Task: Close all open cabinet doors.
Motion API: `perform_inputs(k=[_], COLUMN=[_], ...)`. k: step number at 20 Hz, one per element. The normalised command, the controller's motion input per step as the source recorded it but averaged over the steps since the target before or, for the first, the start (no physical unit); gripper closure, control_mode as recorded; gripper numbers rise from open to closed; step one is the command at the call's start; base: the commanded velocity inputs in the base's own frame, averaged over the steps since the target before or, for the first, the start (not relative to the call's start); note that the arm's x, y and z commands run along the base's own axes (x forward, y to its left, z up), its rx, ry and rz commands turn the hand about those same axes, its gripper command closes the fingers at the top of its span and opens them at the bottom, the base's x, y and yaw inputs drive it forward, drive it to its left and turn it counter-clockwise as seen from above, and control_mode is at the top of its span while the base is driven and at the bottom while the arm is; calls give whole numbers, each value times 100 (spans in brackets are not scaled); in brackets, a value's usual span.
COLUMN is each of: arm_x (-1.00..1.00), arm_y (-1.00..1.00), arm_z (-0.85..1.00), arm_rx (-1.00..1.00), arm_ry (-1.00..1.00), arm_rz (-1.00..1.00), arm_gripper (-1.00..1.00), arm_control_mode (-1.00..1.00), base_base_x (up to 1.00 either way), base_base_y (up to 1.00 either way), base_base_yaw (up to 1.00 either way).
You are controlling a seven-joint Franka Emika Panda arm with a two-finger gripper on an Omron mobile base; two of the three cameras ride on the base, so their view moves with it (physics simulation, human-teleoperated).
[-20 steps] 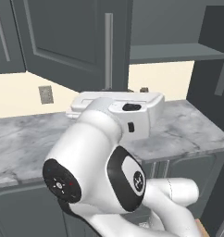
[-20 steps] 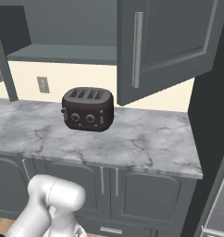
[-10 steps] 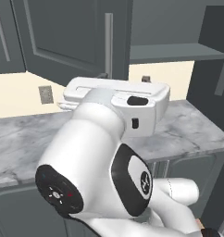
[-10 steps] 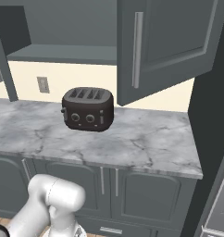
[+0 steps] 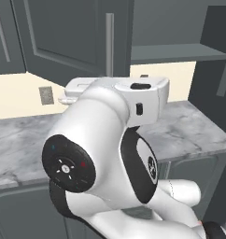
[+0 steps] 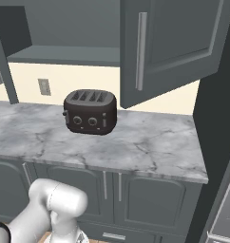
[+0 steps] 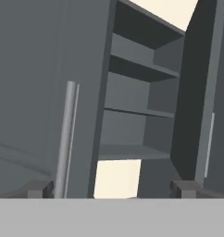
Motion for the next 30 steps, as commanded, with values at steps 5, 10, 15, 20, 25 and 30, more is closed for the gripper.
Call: perform_inputs(k=[5,10,15,20,25,30], arm_x=[60,49,36,30,43,46], arm_y=[0,23,47,6,-23,-22], arm_z=[-8,0,0,0,0,0], arm_rx=[0,0,-2,-1,0,0], arm_ry=[1,4,3,0,0,0], arm_rz=[0,0,-1,-5,-6,-3], arm_gripper=[-100,-100,-100,-100,-100,-100], arm_control_mode=[-100,-100,-100,-100,-100,-100], base_base_x=[0,0,0,0,0,0], base_base_y=[0,0,0,0,0,0], base_base_yaw=[0,0,0,0,0,0])
